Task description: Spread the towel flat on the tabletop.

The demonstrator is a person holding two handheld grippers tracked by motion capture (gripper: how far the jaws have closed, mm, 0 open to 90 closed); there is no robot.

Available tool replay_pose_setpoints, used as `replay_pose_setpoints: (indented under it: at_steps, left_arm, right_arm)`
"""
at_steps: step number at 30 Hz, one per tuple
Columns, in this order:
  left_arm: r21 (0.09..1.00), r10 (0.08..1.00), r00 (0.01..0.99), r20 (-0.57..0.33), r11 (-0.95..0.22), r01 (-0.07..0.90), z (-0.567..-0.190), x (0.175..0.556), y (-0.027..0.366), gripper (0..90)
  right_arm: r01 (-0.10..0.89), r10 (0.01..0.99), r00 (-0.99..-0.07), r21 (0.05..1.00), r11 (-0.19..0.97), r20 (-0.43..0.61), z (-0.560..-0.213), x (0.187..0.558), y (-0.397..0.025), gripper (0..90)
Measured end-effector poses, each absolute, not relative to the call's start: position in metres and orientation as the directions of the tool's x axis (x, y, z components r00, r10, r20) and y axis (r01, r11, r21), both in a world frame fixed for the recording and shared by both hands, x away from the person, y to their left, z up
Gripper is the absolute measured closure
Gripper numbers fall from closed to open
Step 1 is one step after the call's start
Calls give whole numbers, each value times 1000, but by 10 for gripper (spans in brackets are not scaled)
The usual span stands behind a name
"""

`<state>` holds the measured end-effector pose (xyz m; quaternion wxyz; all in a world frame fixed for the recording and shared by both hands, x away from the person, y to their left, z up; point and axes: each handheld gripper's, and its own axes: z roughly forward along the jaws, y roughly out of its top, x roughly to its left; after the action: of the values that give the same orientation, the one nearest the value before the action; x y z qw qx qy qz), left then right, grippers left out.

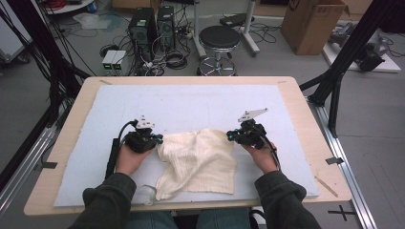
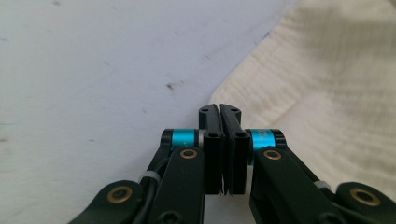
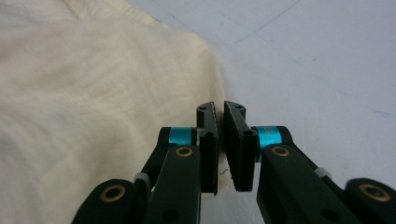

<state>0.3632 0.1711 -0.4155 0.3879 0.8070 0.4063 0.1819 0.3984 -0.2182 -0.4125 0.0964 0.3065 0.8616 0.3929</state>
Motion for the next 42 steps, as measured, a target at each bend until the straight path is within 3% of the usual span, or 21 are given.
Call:
replay_pose_setpoints:
  at_steps: [11,12,13,14,17,26,32,42]
  left_arm:
    - [837,870,492,-1,-268,476,-392,423,182,870]
    - [844,884,468,2,-253,473,-390,429,181,824]
    - [841,895,447,-13,-232,489,-388,434,180,713]
    - [845,894,446,-43,-206,493,-387,436,180,637]
    - [842,876,481,-36,-233,488,-387,432,181,624]
    - [857,817,576,-31,-275,437,-395,377,198,599]
    - [872,760,650,-9,-313,377,-398,330,204,554]
    - [849,642,767,-18,-395,351,-419,275,201,497]
  right_arm:
    - [431,669,-743,756,493,-12,-382,447,-217,842]
    - [444,697,-717,762,472,-14,-379,456,-216,789]
    - [447,727,-686,773,450,-25,-378,463,-215,714]
    - [457,741,-671,778,432,-17,-376,468,-214,703]
    - [464,730,-683,773,434,0,-378,469,-211,655]
    - [475,648,-756,761,442,96,-388,428,-224,597]
    - [374,557,-829,786,492,46,-385,376,-223,600]
    - [305,385,-919,760,574,78,-415,310,-216,591]
